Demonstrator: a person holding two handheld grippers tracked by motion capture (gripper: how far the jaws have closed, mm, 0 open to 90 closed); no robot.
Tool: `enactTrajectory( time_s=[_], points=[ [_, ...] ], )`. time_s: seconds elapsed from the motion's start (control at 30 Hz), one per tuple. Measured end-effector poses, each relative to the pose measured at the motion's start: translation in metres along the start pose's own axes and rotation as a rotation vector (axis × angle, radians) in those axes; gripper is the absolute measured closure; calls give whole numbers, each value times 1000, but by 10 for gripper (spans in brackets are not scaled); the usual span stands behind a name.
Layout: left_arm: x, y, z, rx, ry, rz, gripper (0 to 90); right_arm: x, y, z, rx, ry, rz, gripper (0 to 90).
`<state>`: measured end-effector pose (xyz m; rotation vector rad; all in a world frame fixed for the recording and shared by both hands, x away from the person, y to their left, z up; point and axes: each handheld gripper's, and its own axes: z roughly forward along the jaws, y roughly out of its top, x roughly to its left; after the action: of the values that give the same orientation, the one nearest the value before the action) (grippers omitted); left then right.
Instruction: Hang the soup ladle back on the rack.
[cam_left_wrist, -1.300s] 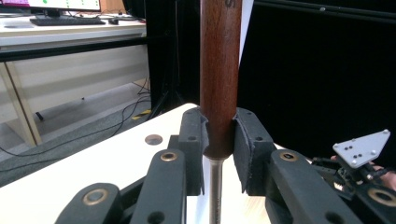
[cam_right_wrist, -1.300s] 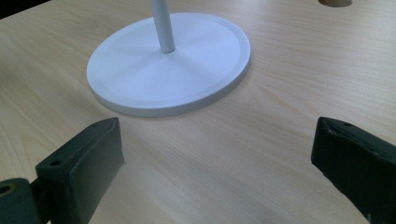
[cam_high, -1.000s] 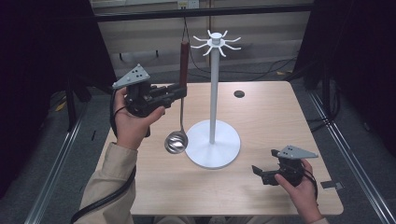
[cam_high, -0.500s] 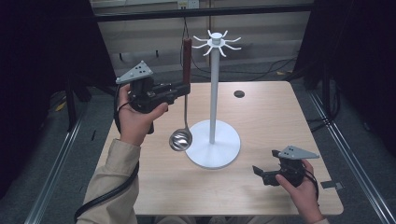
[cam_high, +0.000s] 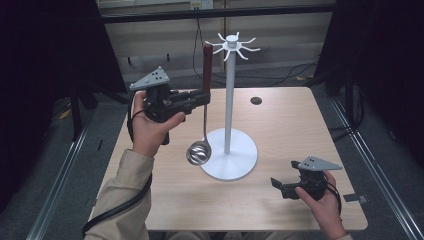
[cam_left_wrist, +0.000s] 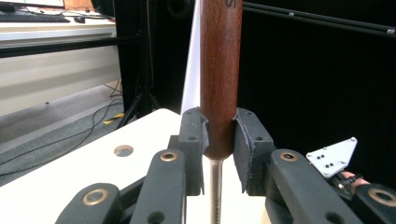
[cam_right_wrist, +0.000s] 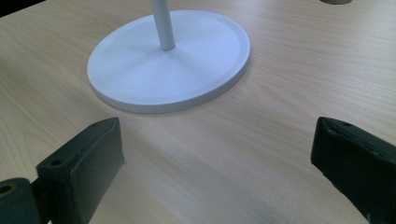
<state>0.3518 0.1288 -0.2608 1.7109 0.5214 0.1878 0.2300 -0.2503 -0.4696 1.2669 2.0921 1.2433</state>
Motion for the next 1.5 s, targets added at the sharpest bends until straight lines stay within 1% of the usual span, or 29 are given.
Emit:
enactTrajectory(
  time_s=[0.07, 0.13, 0.2, 0.23, 0.37, 0.4, 0.6, 0.67, 0.7, 0.83, 0.87, 0.9, 0.93, 1.0, 1.03, 1.1, 1.17, 1.27, 1.33, 1.37, 1.4, 1.5],
  points=[
    [1, 0, 1, -5, 5, 0, 746, 0, 0, 0, 1, -1, 0, 20],
    [1, -1, 3, -9, -11, 2, 745, 0, 0, -1, 2, 1, 1, 20],
    [1, -1, 4, -7, -13, 2, 746, 0, 0, 0, 1, -1, 0, 20],
    [1, 0, 5, -3, -6, 2, 746, 0, 0, 0, 2, 0, 1, 20],
    [3, -1, 10, -13, -7, 2, 745, 0, 0, 0, 8, 3, -3, 20],
    [3, 0, 12, -11, 2, 8, 744, 1, 0, 0, 3, 1, -2, 21],
    [1, -1, 17, -21, 4, 20, 743, 1, 0, 0, 6, 3, -2, 21],
    [-1, 0, 18, -14, 13, 24, 744, 1, 0, 0, 5, 2, -3, 21],
    [-2, 1, 18, -13, 4, 33, 744, 1, 0, 0, 4, 4, -3, 21],
    [-1, 2, 18, -12, 4, 22, 744, 2, 0, 0, 7, 6, -9, 21],
    [0, 1, 18, -10, 2, 32, 744, 2, 0, 1, 10, 6, -5, 21],
    [0, 1, 18, -10, 2, 32, 744, 2, 0, 1, 10, 6, -5, 21],
    [-1, 2, 18, -1, 3, 43, 744, 2, 0, 1, 10, 6, -5, 21],
    [-3, 1, 18, 2, -5, 45, 745, 1, 0, 0, 7, 7, -8, 21],
    [-6, 0, 18, 11, -12, 47, 744, 1, 0, 0, 7, 6, -10, 21],
    [-6, -1, 18, 8, -12, 51, 744, 1, 0, 0, 9, 2, -4, 21],
    [-5, -1, 16, 9, 3, 55, 744, 1, 0, 0, 7, 1, -4, 21],
    [-4, 0, 17, 11, 13, 54, 744, 2, 0, 0, 7, 4, -7, 21],
    [-4, 1, 18, 10, 12, 58, 744, 2, 0, 0, 7, 6, -10, 21],
    [-3, 1, 18, 19, 13, 67, 743, 2, 0, 0, 6, 4, -8, 21],
    [-3, 1, 20, 11, 13, 61, 743, 1, 0, 0, 6, 3, -10, 21],
    [-3, 2, 21, 10, 4, 59, 743, 1, 0, 0, 8, 6, -12, 21]
  ],
)
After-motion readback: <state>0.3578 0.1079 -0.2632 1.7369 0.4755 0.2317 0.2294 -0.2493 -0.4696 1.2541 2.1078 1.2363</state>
